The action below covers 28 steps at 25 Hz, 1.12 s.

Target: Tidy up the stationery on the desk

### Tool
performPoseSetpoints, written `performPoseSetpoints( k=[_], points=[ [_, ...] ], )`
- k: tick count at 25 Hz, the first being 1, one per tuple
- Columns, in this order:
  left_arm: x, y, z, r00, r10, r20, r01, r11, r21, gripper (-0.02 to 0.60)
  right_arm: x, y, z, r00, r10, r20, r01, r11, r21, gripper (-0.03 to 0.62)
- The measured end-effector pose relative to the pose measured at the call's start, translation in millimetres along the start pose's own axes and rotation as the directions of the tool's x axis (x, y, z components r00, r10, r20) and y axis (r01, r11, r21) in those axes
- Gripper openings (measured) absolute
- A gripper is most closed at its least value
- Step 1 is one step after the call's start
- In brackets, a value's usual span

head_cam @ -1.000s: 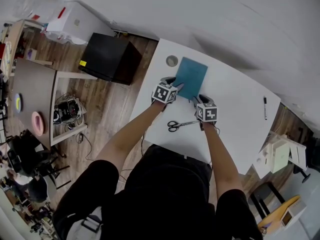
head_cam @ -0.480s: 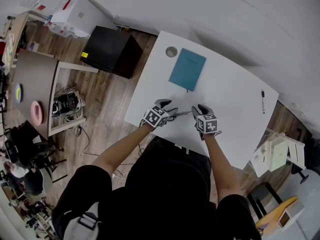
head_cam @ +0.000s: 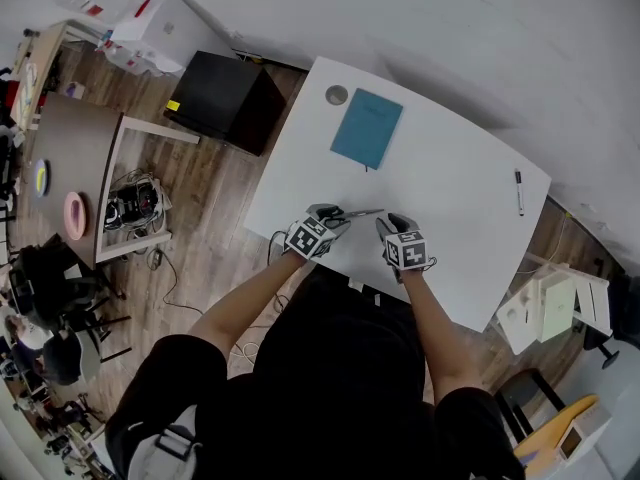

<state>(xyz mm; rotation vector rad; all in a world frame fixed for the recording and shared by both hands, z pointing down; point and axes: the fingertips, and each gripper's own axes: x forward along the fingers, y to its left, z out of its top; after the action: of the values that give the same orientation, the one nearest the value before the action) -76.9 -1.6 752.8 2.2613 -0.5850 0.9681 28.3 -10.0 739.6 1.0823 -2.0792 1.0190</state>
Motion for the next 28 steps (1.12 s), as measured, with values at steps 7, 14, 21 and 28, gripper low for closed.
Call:
performPoseSetpoints(
  k=[7, 14, 21, 28],
  points=[
    [26, -33, 15, 0.999, -0.034, 0.027, 0.035, 0.997, -0.076, 0.207, -36, -40, -15, 0.998, -0.052, 0.025, 0.051, 0.998, 0.036, 0.147],
    [52, -69, 35, 0.998, -0.054, 0.025, 0.056, 0.995, -0.077, 0.207, -79, -100, -28, 0.990, -0.124, 0.063, 0.117, 0.988, 0.096, 0.147],
    [76, -101, 55, 0.998, -0.058, 0.029, 0.060, 0.994, -0.090, 0.207, -150, -218, -29, 0.950, -0.281, 0.136, 0.241, 0.937, 0.252, 0.147],
    [103, -130, 80, 0.998, -0.038, 0.043, 0.042, 0.995, -0.090, 0.207, -207, -318, -34, 0.908, -0.389, 0.156, 0.324, 0.887, 0.330, 0.147]
  ],
)
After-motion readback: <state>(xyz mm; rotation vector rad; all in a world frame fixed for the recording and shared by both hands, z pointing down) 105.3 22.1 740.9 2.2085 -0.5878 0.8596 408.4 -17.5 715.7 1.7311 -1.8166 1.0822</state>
